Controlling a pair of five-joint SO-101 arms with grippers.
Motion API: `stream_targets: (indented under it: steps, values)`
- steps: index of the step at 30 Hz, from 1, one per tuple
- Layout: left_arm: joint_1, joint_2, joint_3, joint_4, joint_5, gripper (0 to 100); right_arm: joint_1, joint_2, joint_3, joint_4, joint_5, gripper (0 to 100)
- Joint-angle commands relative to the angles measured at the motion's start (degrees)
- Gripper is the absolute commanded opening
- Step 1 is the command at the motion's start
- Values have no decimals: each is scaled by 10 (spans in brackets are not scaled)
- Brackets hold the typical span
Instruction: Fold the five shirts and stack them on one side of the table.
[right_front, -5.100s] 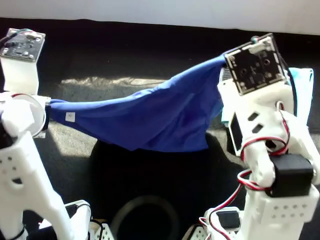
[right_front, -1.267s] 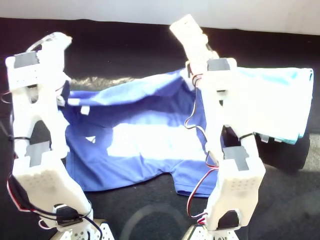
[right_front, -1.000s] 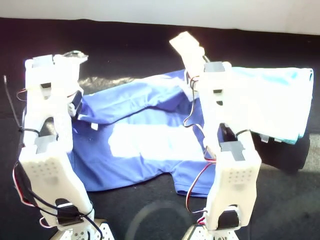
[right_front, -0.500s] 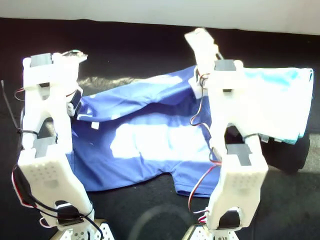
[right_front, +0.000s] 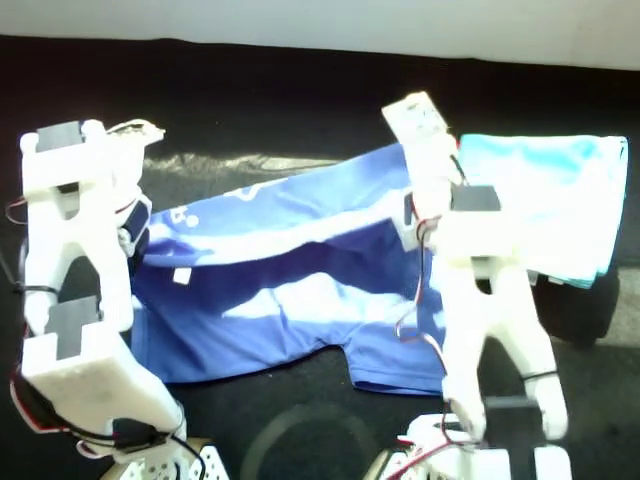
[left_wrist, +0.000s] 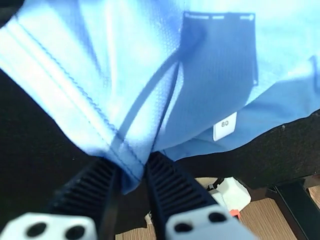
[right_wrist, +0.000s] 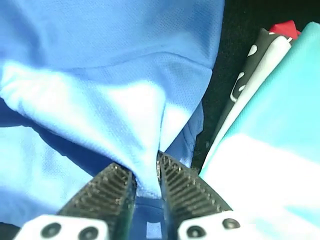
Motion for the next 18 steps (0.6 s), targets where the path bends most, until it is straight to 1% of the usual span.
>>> stream_targets:
  steps: [1,4,6,12,18]
  values:
    - [-3,-71,7,-3,-4,10,8,-118,65,-12,-3,7]
    - [-3,-112,17,2,-4,10,8,-182,103,-10,-3,7]
    - [-3,-138,47,2,-4,10,8,-220,130,-9,-3,7]
    - [4,-211,212,-3,-66,10,13,-305,224,11,51,7]
    - [4,-277,311,-3,-101,10,68,-349,277,20,69,7]
